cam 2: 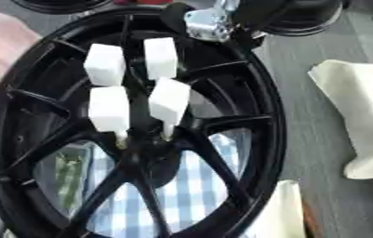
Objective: Pull the pin out of the wheel hub.
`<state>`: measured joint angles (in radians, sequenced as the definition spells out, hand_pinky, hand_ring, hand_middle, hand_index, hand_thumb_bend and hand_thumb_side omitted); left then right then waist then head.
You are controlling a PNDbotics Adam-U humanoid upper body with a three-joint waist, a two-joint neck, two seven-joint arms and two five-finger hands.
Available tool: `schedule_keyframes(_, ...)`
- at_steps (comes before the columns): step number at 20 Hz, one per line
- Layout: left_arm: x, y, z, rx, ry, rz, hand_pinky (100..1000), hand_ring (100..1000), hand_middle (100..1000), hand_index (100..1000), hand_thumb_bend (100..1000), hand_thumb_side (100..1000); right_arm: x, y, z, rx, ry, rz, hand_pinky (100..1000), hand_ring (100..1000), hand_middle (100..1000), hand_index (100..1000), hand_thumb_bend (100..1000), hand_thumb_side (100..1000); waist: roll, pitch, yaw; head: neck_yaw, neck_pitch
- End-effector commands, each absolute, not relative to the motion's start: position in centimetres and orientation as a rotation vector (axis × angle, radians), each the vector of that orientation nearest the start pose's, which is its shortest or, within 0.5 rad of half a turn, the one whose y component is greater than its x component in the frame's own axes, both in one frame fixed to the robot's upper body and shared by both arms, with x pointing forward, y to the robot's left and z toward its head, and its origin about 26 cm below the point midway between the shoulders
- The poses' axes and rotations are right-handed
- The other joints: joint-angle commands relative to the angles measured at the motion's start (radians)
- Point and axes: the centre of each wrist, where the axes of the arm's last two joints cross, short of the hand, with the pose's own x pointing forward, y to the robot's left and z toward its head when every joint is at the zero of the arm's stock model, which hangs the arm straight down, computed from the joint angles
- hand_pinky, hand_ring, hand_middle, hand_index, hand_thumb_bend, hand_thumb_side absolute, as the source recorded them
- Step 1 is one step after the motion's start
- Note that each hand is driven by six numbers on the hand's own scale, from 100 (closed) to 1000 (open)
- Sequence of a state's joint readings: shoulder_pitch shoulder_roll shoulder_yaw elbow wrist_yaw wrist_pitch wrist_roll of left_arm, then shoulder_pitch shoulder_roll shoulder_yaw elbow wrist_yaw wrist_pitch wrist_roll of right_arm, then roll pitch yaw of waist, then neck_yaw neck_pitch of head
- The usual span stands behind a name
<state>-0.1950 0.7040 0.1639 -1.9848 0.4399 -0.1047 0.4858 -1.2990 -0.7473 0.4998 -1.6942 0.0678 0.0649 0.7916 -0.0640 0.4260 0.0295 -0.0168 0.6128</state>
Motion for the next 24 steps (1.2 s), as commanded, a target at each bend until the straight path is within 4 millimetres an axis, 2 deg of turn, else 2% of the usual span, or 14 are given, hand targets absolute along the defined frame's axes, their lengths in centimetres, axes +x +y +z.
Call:
schedule_keyframes(1, 27.7, 35.5, 24.8, 0.374, -2.363, 0.182, 780, 889, 785, 817, 302, 759, 33.0, -15.4, 43.2, 0.573, 2.262, -2.591, 867, 869, 822, 864, 223, 488, 0.004, -0.017, 0.004, -0.005, -0.01)
schedule_keyframes(9, 27.7, 35.5, 24.8, 0.369, -2.361, 0.19, 779, 889, 781, 812, 301, 763, 34.4, -15.5, 42.2, 0.593, 2.223, -2.642, 867, 872, 819, 861, 288, 368, 0.0, -0.01, 0.01, -0.001, -0.004)
schedule_keyframes(24, 27.7, 35.5, 24.6, 0.362, -2.352, 0.205, 779, 889, 780, 805, 303, 765, 35.1, -15.4, 41.7, 0.584, 2.265, -2.65, 859, 858, 798, 857, 309, 402, -0.008, -0.006, 0.013, 0.004, 0.015)
